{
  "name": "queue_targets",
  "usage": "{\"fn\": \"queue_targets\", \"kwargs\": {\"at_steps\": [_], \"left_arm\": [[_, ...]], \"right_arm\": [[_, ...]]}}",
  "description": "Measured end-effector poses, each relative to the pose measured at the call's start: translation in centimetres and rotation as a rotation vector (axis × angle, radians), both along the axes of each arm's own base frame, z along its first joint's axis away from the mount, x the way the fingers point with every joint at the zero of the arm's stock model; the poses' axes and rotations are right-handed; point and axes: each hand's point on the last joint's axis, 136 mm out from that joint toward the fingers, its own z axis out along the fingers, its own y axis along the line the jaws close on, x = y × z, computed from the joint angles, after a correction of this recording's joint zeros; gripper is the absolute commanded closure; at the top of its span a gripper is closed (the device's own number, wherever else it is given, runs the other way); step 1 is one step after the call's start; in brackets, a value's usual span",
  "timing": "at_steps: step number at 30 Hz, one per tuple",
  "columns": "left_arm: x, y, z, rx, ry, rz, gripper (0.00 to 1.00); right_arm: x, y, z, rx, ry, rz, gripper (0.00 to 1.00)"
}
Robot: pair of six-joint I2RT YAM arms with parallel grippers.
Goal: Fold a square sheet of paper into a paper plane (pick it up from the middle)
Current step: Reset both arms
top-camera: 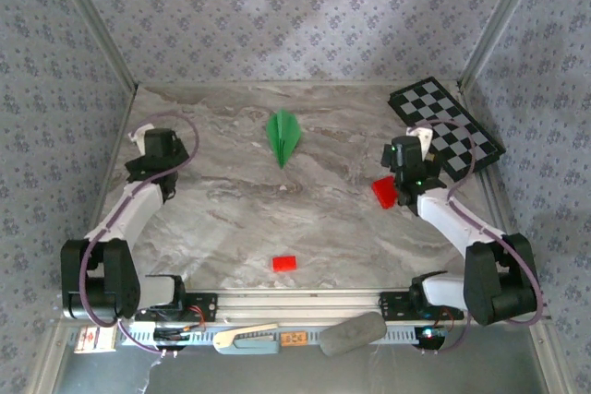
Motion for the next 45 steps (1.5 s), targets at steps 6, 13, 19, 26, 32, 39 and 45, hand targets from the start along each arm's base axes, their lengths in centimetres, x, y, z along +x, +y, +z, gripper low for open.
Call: {"fn": "queue_targets", "kwargs": {"at_steps": [6,13,19,26,32,39,45], "left_arm": [[-1.1,2.4,-1.7,0.023,-0.025,0.059,0.0],[-1.2,1.3,-4.5,0.05,-0.047,-0.05,0.0],[-1.1,-0.6,-6.4,0.03,-0.146,-0.212,0.0],[0.0,-3.4,-7.0,0.016,-0.222,-0.397,0.0],[1.0,-4.2,-7.8,0.012,-0.235,-0.445,0.0],[1.9,-4.6,-7.5,0.037,-0.221,-0.45,0.0],[3.4,-5.5,-6.2,0.083,-0.224,-0.46,0.0]], "right_arm": [[-0.9,-3.0,-1.9,-0.014,-0.009,-0.068,0.0],[0.0,-1.8,-2.9,-0.059,-0.044,0.05,0.0],[0.0,-0.1,-3.9,-0.08,-0.088,0.214,0.0],[-0.1,0.3,-5.1,-0.059,-0.133,0.333,0.0],[0.6,0.8,-6.3,-0.04,-0.144,0.376,0.0],[1.2,0.8,-7.1,-0.034,-0.126,0.374,0.0],[2.5,-1.0,-5.8,-0.011,-0.148,0.325,0.0]]}}
